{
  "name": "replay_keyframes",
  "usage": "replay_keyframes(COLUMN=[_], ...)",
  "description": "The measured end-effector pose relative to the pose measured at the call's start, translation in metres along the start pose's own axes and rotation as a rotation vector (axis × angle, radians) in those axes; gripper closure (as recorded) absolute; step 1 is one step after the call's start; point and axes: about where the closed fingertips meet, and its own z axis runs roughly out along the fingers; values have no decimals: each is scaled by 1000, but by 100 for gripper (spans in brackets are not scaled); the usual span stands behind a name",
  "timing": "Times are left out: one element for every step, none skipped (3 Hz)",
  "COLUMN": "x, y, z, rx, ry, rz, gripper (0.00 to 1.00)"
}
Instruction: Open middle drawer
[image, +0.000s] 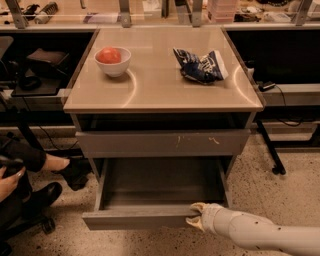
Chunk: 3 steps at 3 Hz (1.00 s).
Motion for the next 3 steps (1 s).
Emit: replay_keyframes(x=[1,-1,-2], y=[1,13,13], z=[-2,-3,-5], rx=[-1,-15,-15], ry=[0,-13,-13], rz=[1,-14,-14], gripper=[100,100,100])
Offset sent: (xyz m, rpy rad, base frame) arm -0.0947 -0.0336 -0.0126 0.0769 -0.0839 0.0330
